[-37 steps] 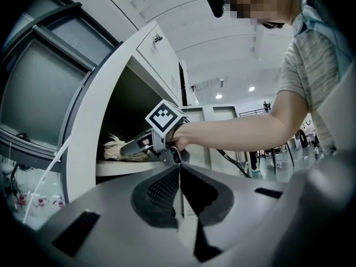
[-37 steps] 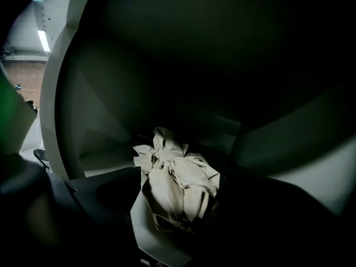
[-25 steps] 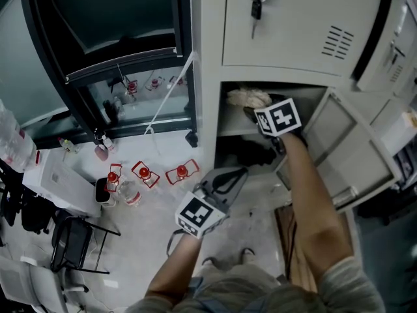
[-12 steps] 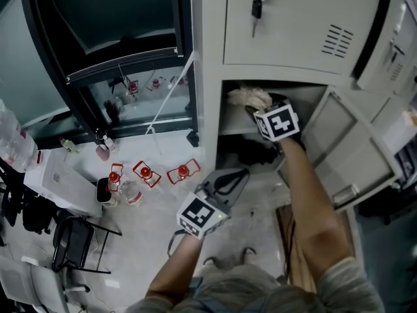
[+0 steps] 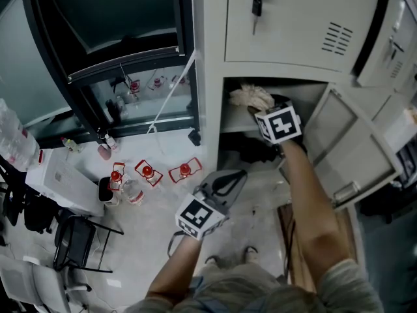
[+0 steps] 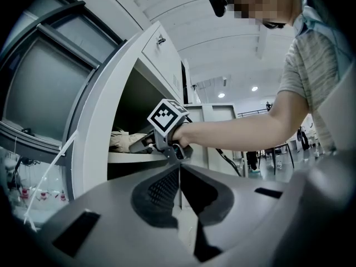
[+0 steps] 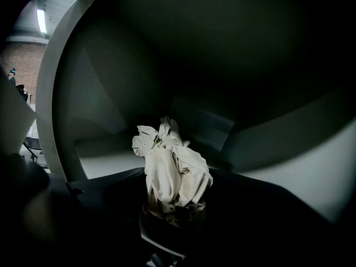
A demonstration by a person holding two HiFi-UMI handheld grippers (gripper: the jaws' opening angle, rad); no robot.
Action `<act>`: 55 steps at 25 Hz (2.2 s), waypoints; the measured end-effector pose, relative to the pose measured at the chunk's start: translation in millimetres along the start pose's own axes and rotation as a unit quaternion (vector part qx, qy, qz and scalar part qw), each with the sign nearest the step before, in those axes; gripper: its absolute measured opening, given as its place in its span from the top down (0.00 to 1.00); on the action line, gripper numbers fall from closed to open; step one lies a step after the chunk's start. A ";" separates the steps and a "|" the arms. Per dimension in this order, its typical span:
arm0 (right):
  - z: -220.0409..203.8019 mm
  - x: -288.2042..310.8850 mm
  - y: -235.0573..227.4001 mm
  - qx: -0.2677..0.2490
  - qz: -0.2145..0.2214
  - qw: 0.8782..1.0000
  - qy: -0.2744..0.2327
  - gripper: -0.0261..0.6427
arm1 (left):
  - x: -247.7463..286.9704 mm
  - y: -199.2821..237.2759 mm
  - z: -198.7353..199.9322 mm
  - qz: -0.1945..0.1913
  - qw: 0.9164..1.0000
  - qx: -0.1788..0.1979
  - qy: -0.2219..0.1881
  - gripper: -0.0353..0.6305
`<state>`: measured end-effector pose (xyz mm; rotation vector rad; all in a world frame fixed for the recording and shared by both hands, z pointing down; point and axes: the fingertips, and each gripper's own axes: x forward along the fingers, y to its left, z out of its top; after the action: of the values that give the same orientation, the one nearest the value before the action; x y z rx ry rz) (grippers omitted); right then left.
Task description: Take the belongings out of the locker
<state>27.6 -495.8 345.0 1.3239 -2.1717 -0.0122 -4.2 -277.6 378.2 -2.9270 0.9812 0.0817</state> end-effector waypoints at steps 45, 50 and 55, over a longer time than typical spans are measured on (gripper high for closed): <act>-130.8 -119.4 75.7 0.267 0.057 0.941 -0.197 0.55 | -40.1 -32.2 -21.7 -0.032 0.998 -0.022 0.043 0.94; -153.7 -121.1 93.9 0.335 0.103 0.917 -0.190 0.57 | -42.3 -36.2 -34.6 -0.040 0.997 -0.037 0.053 0.94; -158.7 -125.3 105.5 0.409 0.140 0.877 -0.209 0.57 | -42.3 -36.6 -36.9 -0.039 0.997 -0.039 0.052 0.94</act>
<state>60.9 -295.1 448.2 1.4989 -2.8802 0.9070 -14.6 -225.5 419.1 -3.0654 0.8963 -0.0379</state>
